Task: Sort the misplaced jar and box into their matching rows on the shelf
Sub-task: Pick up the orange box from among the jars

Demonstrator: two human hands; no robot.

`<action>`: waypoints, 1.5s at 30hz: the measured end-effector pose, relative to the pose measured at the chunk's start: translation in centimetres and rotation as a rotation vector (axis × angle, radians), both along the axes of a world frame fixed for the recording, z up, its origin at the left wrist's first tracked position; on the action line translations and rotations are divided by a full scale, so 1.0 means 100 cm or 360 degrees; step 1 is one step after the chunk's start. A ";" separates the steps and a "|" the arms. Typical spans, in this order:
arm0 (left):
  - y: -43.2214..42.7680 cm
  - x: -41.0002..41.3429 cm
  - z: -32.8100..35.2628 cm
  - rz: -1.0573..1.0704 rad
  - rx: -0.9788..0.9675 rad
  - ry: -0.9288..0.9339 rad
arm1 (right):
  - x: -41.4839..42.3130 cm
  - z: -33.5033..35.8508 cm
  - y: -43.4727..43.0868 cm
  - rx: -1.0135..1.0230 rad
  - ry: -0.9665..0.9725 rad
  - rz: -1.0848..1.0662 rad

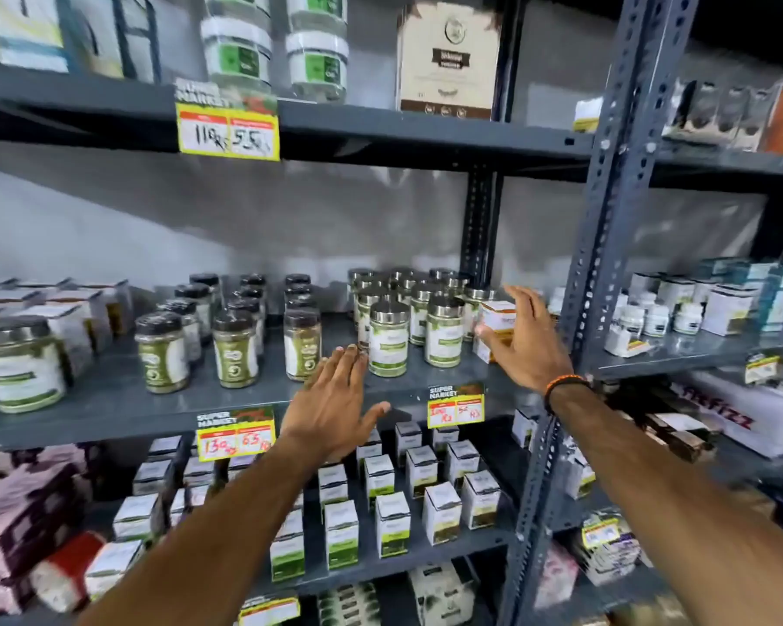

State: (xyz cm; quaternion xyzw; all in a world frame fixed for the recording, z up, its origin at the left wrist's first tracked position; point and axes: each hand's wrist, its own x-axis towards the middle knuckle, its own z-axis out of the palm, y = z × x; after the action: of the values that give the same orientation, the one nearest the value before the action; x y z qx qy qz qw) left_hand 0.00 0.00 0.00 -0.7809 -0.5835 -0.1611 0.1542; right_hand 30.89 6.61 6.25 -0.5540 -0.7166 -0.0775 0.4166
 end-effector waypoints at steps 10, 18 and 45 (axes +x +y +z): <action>0.024 -0.008 -0.033 0.0127 0.0018 0.0137 | 0.007 -0.023 0.058 -0.0222 0.0215 -0.0140; 0.023 -0.005 -0.035 0.0152 0.0081 0.0127 | 0.009 -0.029 0.049 -0.0201 0.0433 -0.0059; -0.193 -0.284 -0.008 0.0638 0.0140 -0.0157 | -0.323 -0.020 -0.143 -0.0052 0.0418 0.0948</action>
State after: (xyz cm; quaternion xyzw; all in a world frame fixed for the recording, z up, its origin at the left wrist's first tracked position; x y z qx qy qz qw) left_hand -28.45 -19.27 -0.81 -0.6329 -0.7264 -0.1905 0.1885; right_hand -1.43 -7.72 4.23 -0.3318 -0.7884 0.1315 0.5010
